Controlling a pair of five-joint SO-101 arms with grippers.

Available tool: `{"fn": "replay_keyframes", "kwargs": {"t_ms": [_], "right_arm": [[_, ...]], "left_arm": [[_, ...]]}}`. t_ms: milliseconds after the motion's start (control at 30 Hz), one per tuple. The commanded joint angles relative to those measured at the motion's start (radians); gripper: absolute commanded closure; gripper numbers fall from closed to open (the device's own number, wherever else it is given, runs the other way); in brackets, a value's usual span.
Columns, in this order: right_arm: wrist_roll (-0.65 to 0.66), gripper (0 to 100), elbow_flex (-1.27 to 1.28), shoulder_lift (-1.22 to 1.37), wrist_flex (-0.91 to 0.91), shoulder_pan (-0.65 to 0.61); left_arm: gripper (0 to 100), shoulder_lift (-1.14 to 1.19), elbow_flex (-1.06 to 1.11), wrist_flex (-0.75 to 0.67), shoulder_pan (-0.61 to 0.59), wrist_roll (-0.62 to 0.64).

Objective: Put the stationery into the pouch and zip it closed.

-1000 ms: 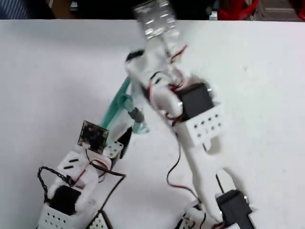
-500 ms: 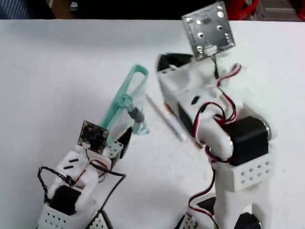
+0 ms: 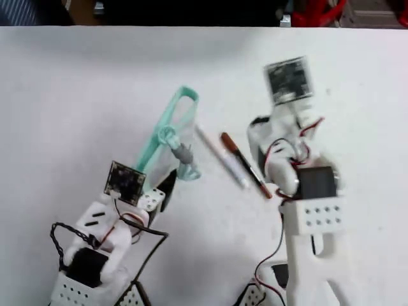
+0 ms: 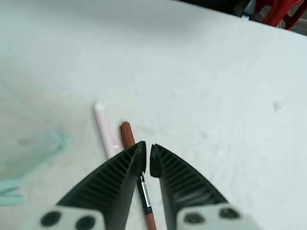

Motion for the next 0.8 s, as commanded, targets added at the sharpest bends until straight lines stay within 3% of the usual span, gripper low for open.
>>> {"fn": "replay_keyframes", "kwargs": {"t_ms": [0,233,433,767], "right_arm": [[0.066,98.1,0.146,0.024,-0.136,0.001],[-0.051,98.1,0.376,0.145,-0.418,-0.016],[-0.052,98.1,0.519,0.188,-0.601,-0.021],[-0.052,98.1,0.528,0.196,-0.631,-0.021]], "left_arm": [[81,-0.007,-0.015,-0.015,0.012,0.0],[84,-0.007,-0.015,-0.015,0.013,-0.002],[84,-0.007,-0.015,-0.02,0.013,0.0],[84,-0.007,-0.002,-0.023,0.013,-0.002]]}}
